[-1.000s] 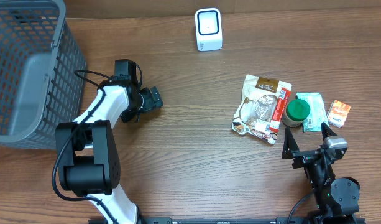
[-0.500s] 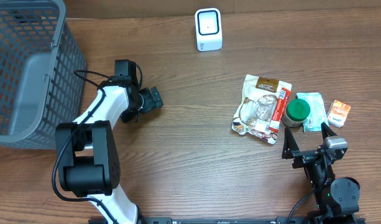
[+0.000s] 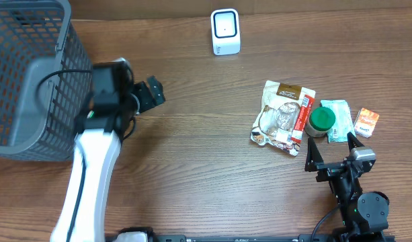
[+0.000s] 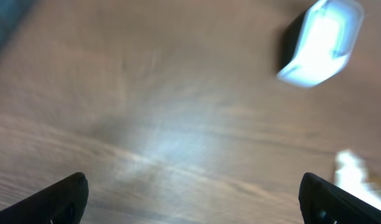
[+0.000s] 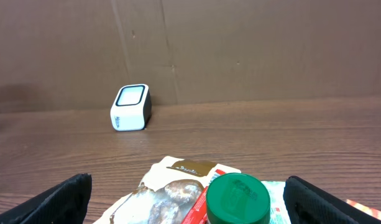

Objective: Scan the item barcode

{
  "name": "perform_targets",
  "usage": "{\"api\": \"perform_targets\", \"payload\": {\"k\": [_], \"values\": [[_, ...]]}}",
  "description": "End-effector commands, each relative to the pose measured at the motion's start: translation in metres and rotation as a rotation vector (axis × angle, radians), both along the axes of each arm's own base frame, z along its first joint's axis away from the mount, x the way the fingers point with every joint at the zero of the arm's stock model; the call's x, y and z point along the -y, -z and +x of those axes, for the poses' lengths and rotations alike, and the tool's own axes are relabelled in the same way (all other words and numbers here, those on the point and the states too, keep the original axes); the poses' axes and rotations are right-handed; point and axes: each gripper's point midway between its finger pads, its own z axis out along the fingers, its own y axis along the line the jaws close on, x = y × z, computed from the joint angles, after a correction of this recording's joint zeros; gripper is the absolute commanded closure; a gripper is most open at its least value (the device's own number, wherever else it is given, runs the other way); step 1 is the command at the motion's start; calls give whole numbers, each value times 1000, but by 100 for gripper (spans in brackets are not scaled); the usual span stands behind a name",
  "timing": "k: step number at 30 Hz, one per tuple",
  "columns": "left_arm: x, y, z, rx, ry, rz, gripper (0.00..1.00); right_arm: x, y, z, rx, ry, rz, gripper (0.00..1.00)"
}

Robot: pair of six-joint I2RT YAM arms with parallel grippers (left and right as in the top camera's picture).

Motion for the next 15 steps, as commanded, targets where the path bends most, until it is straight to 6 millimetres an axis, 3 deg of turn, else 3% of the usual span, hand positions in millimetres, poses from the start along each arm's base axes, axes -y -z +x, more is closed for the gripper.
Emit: {"api": "perform_targets", "payload": {"k": [1, 5, 8, 12, 15], "values": [[-4, -84, -27, 240, -21, 12, 0, 0, 2, 0, 4, 1, -3, 0], [-2, -143, -62, 430, -21, 18, 0, 0, 2, 0, 4, 1, -3, 0], [-1, -170, -85, 526, -21, 22, 0, 0, 2, 0, 4, 1, -3, 0], [0, -192, -106, 609, -21, 25, 0, 0, 2, 0, 4, 1, -3, 0], [0, -194, -114, 618, -21, 25, 0, 0, 2, 0, 4, 1, -3, 0]]}}
